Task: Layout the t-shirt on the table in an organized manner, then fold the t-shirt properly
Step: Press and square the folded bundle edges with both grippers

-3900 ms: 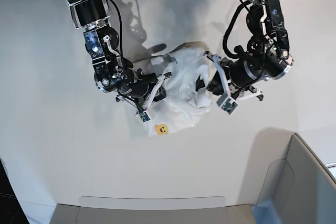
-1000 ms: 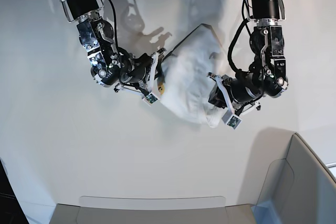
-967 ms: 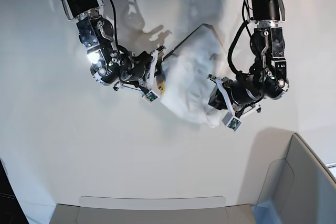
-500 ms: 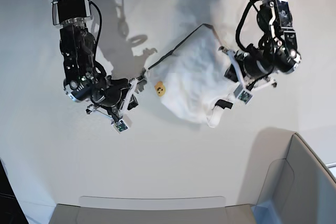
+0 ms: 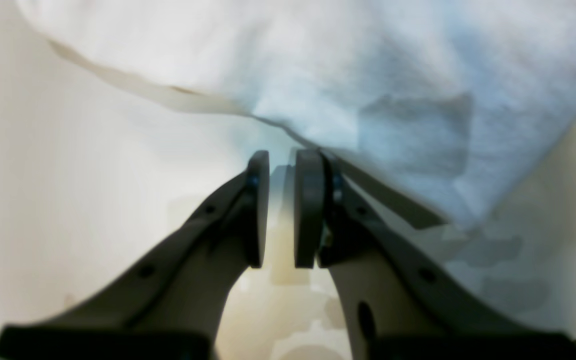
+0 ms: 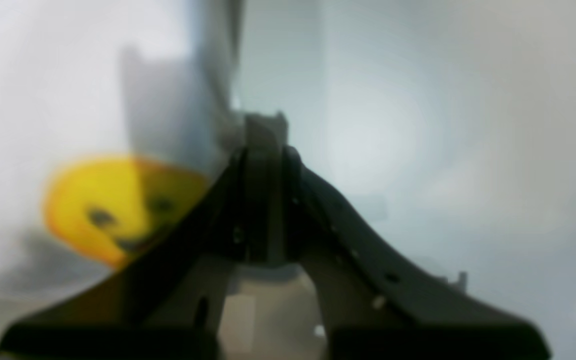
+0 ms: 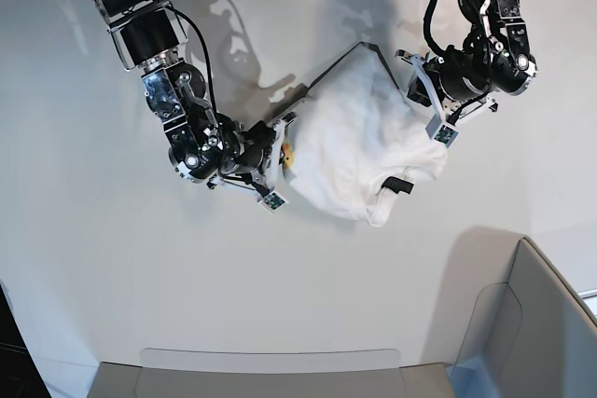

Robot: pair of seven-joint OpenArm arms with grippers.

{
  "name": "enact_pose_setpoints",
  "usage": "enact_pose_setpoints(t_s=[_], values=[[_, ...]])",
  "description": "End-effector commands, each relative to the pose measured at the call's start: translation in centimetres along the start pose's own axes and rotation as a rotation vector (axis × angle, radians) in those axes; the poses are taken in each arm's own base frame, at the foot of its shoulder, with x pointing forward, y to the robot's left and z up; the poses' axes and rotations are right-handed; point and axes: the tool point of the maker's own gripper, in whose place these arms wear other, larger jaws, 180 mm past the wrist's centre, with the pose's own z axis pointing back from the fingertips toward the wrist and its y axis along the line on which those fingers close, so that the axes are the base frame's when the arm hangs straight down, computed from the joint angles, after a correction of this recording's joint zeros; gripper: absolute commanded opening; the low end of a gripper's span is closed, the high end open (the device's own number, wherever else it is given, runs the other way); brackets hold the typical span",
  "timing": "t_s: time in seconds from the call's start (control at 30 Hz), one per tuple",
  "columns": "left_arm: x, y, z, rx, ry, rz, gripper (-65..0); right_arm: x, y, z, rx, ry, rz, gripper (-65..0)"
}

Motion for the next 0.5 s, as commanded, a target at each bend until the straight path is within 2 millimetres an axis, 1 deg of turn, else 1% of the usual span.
enact_pose_setpoints(t_s=[0.0,0.07,0.17,0.27,0.33,0.47], values=[[1.8,0.8,0.2,0.01,-0.043,-0.007,-56.1,0.3,0.6,0.1,0.012,-0.012,0.008,-60.3],[2.4,1.8,-0.8,0.003,-0.032,0.014,-56.1,-0.1,1.5,-0.1,0.031,-0.009,0.006,-60.3],[2.0,2.7,-3.2,-0.043,0.029,0.078,-56.1,-0.9,3.4,-0.1,0.061,0.026,0.01,-60.3],[2.8,3.4,-5.0,-0.08,0.019,0.132,-56.1,-1.3,5.2,0.4,0.086,0.031,0.02,-60.3],[3.7,3.8,-5.6,-0.091,0.003,0.149,-56.1,-1.4,6.2,0.8,0.099,0.015,0.025,-60.3],[6.2,4.5,-5.4,-0.087,-0.042,0.145,-56.1,-1.6,7.9,1.5,0.124,0.02,0.066,-60.3]])
